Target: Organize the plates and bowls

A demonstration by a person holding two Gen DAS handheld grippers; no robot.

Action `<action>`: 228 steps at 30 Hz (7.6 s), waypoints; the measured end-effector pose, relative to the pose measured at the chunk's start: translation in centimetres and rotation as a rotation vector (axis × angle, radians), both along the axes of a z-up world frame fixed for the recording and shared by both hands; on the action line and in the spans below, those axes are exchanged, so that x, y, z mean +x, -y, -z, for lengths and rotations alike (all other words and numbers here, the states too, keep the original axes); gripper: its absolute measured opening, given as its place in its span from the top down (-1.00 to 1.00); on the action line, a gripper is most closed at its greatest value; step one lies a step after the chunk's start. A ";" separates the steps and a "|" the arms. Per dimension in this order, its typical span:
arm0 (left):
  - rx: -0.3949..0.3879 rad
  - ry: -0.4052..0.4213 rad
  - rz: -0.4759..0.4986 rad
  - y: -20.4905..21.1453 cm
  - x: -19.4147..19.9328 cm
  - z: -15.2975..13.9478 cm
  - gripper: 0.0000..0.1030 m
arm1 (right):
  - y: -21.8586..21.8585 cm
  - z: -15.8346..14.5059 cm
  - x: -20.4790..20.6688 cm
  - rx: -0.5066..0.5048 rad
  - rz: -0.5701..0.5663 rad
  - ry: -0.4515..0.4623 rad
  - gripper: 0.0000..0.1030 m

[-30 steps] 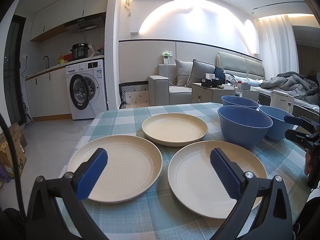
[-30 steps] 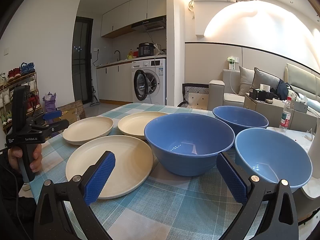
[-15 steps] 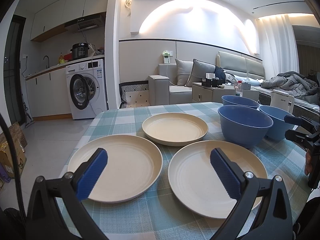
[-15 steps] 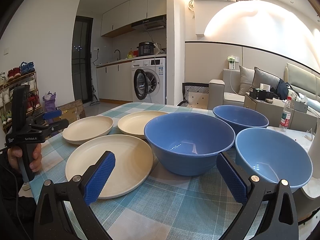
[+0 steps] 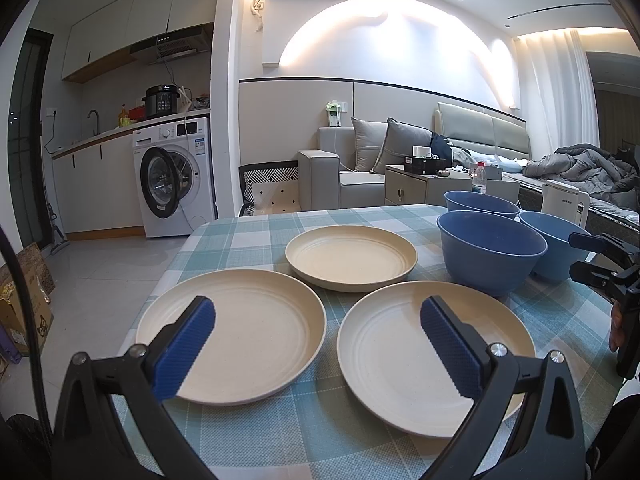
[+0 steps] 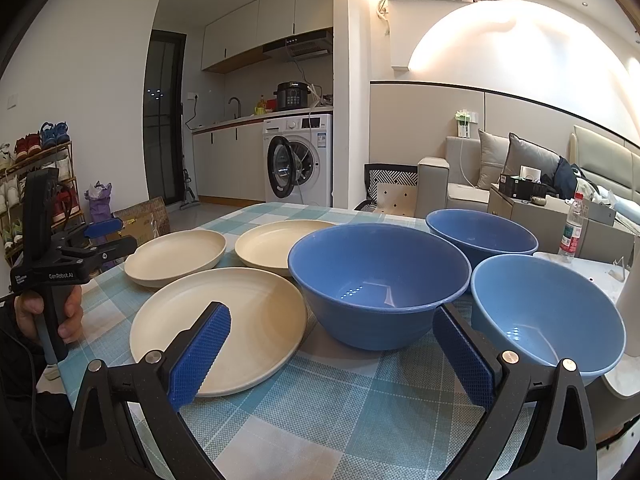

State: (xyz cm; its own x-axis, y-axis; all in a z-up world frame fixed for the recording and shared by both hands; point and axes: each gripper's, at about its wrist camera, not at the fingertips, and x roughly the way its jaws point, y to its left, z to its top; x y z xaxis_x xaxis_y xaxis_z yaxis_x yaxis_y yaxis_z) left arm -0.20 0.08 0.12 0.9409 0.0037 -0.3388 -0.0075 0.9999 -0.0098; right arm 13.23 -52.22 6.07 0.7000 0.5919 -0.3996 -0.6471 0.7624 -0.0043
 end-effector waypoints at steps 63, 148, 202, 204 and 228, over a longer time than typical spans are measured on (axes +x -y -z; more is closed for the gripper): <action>0.005 -0.037 -0.026 0.8 0.2 0.2 -1.00 | -1.1 0.5 1.1 -0.078 0.057 -0.054 -0.99; -0.100 -0.201 -0.266 -8.2 0.7 -0.4 -1.00 | -26.2 -3.4 6.2 -0.278 -0.239 -0.210 -0.99; -0.260 -0.497 -0.373 -14.7 5.4 5.1 -0.72 | -34.1 4.2 11.3 -0.363 -0.328 -0.509 -0.51; -0.257 -0.502 -0.371 -14.6 5.7 5.3 -0.71 | -34.2 4.6 11.6 -0.370 -0.323 -0.523 -0.47; -0.218 -0.531 -0.336 -13.8 6.3 6.3 -0.05 | -34.7 5.6 12.2 -0.394 -0.313 -0.512 -0.01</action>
State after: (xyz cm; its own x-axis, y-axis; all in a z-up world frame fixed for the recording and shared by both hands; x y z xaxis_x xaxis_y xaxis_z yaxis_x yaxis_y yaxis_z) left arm 6.08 13.88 -6.14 0.6058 0.1468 -0.7820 -0.3782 0.9178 -0.1207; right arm 25.47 -17.48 0.44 0.1882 0.4784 -0.8577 -0.8294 0.5452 0.1220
